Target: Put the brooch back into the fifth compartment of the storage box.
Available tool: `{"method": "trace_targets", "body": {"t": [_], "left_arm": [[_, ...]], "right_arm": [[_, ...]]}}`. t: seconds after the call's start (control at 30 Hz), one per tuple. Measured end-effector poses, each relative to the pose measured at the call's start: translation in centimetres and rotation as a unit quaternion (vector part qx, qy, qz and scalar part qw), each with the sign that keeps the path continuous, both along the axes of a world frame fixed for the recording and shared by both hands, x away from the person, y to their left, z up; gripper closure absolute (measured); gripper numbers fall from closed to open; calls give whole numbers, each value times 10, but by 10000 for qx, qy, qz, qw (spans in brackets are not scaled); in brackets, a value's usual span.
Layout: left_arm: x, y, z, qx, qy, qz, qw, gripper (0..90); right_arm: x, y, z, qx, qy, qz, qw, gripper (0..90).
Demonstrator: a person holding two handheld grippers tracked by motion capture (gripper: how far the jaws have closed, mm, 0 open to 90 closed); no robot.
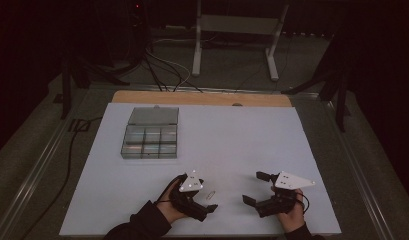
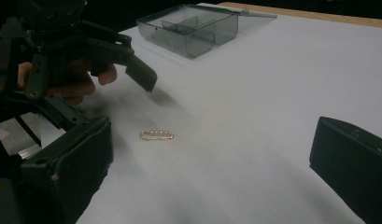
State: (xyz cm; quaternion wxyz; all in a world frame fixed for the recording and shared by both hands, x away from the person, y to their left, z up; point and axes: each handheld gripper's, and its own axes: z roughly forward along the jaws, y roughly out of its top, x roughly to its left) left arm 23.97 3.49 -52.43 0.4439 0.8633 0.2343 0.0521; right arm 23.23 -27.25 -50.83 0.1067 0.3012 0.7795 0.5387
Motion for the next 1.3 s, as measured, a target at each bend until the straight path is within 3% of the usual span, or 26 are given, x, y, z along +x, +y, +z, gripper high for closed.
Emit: {"method": "trace_targets", "body": {"t": [0.27,0.47,0.93,1.17,1.3], "left_arm": [[0,-5,-1,164,60,316,9993,245],[2,-6,1,136,95,502,9986,344],[8,-13,-3,276,270,639,9972,612],[10,-15,-5,354,444,600,9966,669],[10,-16,-6,388,409,596,9966,707]], "right_arm": [[0,-1,1,26,-8,-2,10000,0],[-1,-1,1,23,1,12,10000,0],[-1,0,1,-16,-2,31,10000,0],[0,-1,1,-19,7,27,10000,0],[0,-1,1,-32,1,34,10000,0]]}}
